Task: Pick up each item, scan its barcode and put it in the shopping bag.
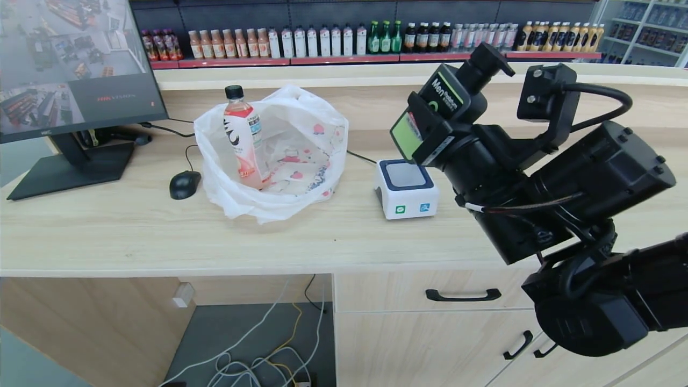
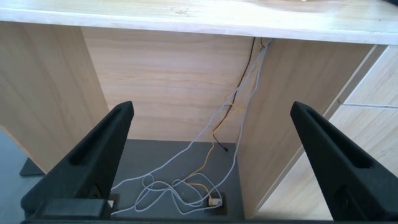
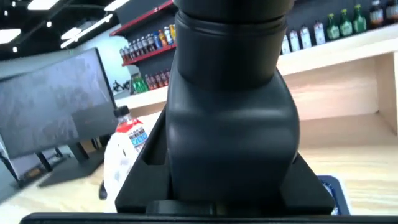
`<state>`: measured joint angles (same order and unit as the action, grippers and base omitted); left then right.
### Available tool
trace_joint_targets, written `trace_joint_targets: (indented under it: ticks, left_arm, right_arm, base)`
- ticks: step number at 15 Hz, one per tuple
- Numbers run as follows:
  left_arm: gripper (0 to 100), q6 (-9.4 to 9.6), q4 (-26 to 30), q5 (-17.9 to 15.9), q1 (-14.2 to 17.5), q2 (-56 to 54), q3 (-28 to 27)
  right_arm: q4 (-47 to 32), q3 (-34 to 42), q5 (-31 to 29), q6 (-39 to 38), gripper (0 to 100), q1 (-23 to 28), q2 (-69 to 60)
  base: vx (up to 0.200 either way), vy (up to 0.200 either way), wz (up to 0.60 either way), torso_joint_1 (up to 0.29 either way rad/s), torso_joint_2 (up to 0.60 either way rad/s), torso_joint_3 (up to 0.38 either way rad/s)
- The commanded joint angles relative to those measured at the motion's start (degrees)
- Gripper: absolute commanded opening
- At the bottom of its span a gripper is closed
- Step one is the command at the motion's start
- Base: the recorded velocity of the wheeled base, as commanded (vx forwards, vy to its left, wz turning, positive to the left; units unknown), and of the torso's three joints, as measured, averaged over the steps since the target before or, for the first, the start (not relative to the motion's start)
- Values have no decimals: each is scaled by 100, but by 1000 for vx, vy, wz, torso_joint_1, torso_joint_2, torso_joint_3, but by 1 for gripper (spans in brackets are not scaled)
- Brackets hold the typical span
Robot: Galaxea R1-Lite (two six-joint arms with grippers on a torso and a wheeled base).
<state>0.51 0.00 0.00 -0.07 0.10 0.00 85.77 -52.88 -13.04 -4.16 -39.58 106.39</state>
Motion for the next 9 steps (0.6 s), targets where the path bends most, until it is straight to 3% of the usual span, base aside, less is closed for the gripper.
trace_joint_targets:
  ticks: [1,6,9]
  left_arm:
    - [100,2,0,0,-1,-1,0]
    - [100,-16,0,0,7,-1,0]
    - [100,-25,0,0,-1,-1,0]
  right_arm:
    - [45,6,171,249,0,38,49]
    - [317,-126,188,715,0,197,330]
    - [396,-117,197,706,0,284,392]
  base:
    - [0,0,0,0,0,0]
    - [0,0,0,0,0,0]
    - [0,200,0,-4,2,4]
